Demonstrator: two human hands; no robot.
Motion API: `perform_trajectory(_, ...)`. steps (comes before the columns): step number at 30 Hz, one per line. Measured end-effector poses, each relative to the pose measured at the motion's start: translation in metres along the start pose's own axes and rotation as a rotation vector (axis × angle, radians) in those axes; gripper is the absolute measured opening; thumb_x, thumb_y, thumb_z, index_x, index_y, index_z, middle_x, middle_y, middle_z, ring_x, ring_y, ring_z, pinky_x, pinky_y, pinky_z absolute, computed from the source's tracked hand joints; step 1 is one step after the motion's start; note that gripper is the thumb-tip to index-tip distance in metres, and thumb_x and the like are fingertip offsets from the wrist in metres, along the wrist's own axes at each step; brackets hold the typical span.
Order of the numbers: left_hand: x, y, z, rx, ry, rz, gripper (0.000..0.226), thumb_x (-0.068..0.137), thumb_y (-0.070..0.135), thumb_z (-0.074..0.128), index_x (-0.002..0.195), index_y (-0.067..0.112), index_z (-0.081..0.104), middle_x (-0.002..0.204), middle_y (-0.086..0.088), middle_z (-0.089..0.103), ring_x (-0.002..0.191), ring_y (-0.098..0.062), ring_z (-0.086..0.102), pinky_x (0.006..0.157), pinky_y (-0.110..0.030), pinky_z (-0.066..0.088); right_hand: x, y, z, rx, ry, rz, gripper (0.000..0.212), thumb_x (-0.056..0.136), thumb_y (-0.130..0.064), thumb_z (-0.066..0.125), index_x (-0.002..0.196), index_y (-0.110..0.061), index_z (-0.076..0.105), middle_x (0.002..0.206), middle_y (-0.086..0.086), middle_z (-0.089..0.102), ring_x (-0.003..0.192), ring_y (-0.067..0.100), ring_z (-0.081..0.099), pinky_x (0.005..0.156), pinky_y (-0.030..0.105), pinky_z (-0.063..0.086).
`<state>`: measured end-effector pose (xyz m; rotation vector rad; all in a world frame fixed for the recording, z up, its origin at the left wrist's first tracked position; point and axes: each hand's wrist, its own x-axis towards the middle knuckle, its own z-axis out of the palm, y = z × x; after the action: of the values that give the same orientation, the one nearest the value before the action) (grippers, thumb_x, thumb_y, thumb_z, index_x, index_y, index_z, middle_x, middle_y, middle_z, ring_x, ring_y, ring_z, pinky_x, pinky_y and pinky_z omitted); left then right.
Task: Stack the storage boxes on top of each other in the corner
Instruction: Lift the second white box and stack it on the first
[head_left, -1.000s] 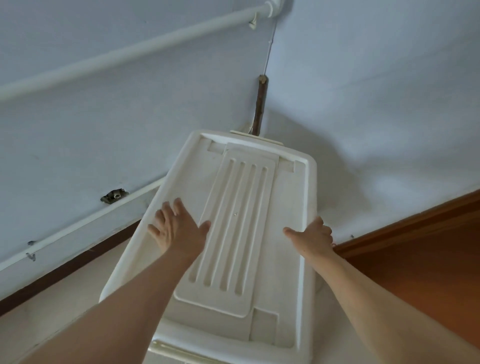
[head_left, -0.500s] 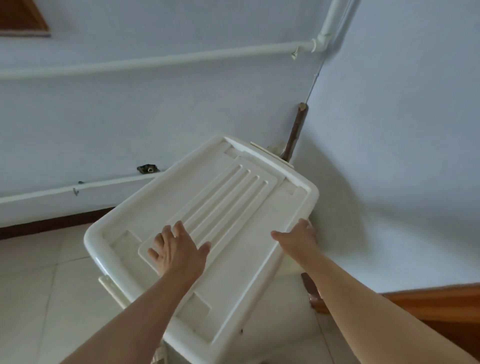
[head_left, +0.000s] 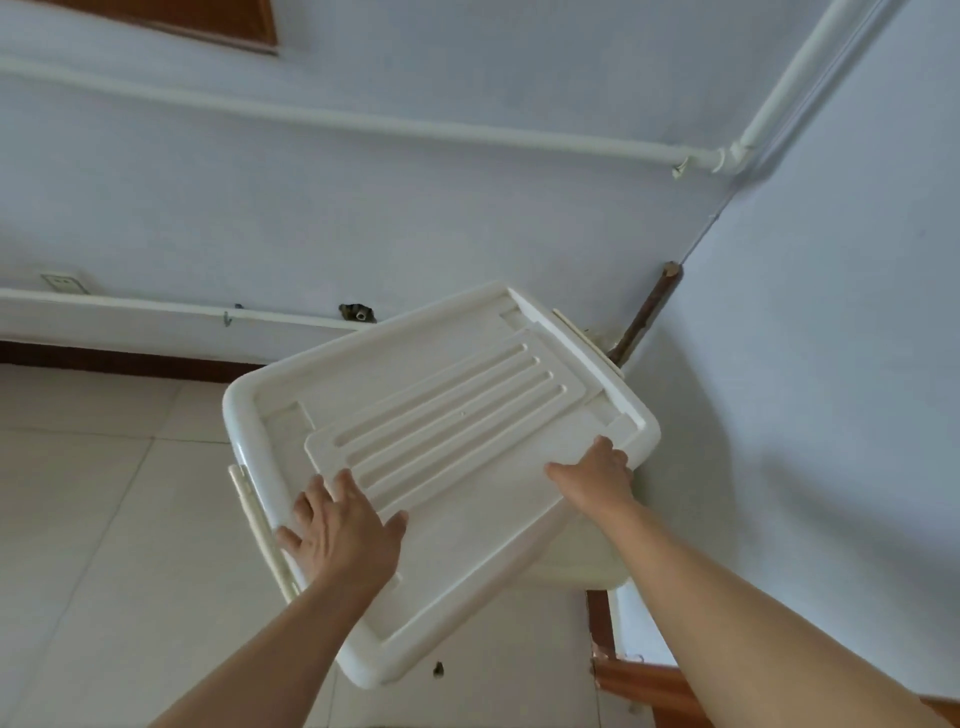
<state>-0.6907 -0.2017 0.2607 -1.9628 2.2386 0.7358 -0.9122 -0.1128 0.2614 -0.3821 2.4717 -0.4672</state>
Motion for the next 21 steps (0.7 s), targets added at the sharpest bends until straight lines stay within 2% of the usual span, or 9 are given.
perform_trajectory(4,0.003,-0.009,-0.001,-0.021,0.042,-0.090,0.079,0.082,0.052,0.058,0.143,0.016,0.022,0.152,-0.009,0.019,0.141,-0.031,0.015,0.114,-0.051,0.016,0.020,-0.005,-0.010,-0.058,0.017,-0.042,0.073,0.084,-0.028,0.060,0.142,-0.004,0.022,0.140,0.015,0.032,0.127,0.035,0.032,0.090,0.038,0.037)
perform_trajectory(7,0.007,-0.012,0.002,-0.026,0.093,-0.178,0.077,0.081,0.050,0.061,0.140,0.016,0.025,0.151,-0.010,0.020,0.139,-0.032,0.018,0.111,-0.051,0.018,0.047,-0.010,-0.018,-0.109,0.035,-0.097,0.068,0.086,-0.019,0.057,0.142,-0.002,0.023,0.142,0.017,0.032,0.127,0.037,0.032,0.098,0.040,0.036)
perform_trajectory(10,0.010,-0.011,0.010,-0.024,0.132,-0.287,0.078,0.080,0.049,0.062,0.140,0.016,0.025,0.152,-0.010,0.020,0.138,-0.032,0.019,0.109,-0.051,0.019,0.080,-0.014,-0.026,-0.132,0.024,-0.149,0.063,0.084,-0.015,0.054,0.140,-0.004,0.028,0.141,0.016,0.033,0.126,0.036,0.033,0.095,0.041,0.038)
perform_trajectory(12,0.008,-0.010,0.016,-0.048,0.155,-0.363,0.078,0.079,0.048,0.064,0.139,0.016,0.025,0.152,-0.011,0.018,0.137,-0.033,0.018,0.109,-0.054,0.017,0.097,-0.014,-0.029,-0.166,0.003,-0.200,0.064,0.084,-0.017,0.055,0.141,-0.006,0.028,0.141,0.016,0.031,0.127,0.036,0.032,0.093,0.041,0.038)
perform_trajectory(17,0.011,-0.013,0.031,-0.105,0.170,-0.502,0.083,0.079,0.047,0.065,0.142,0.017,0.019,0.156,-0.010,0.010,0.141,-0.032,0.013,0.109,-0.058,0.016,0.132,-0.016,-0.029,-0.308,-0.019,-0.319,0.069,0.085,-0.027,0.057,0.143,-0.006,0.024,0.146,0.015,0.028,0.132,0.037,0.027,0.101,0.040,0.033)
perform_trajectory(21,0.011,-0.011,0.038,-0.158,0.188,-0.531,0.084,0.079,0.042,0.067,0.143,0.019,0.017,0.157,-0.009,0.008,0.140,-0.032,0.013,0.105,-0.058,0.024,0.144,-0.017,-0.022,-0.375,0.006,-0.373,0.071,0.086,-0.031,0.057,0.143,-0.008,0.021,0.150,0.015,0.021,0.135,0.038,0.019,0.105,0.044,0.031)
